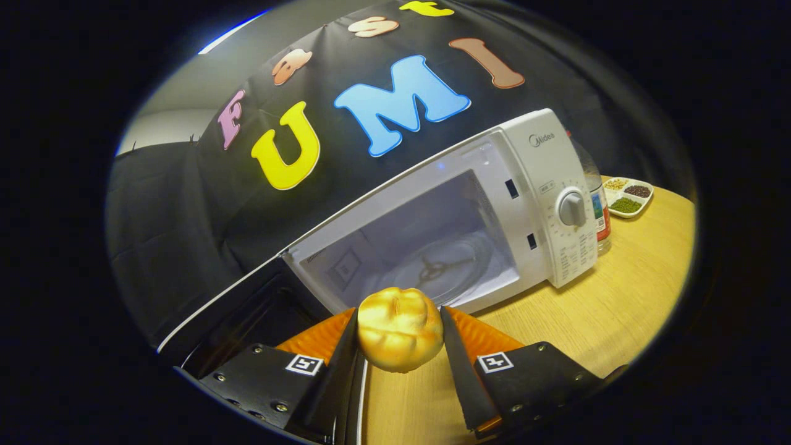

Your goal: Open the microwave, put the food inside, and close the microwave door.

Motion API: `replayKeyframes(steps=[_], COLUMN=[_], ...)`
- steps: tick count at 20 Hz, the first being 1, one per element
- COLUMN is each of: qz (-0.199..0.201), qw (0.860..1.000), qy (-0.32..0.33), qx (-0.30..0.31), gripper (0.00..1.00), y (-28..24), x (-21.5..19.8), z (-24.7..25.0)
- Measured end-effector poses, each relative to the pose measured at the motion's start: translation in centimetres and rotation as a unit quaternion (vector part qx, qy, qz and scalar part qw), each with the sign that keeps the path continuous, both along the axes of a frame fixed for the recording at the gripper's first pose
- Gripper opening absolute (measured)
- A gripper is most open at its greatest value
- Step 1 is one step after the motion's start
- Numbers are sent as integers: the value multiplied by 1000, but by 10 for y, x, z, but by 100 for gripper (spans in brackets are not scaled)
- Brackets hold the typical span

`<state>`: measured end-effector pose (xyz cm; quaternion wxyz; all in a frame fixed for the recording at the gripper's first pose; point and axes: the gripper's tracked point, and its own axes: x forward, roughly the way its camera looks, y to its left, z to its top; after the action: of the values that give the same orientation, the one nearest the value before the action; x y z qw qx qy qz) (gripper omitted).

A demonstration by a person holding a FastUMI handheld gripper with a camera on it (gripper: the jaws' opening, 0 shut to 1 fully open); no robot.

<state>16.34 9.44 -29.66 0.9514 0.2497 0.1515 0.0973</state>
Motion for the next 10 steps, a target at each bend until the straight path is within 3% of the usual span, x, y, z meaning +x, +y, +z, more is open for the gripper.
replayKeyframes(steps=[10], qz=[-49], qw=[998], qy=[18], qx=[26], gripper=[76], y=[16], x=[94], z=[-24])
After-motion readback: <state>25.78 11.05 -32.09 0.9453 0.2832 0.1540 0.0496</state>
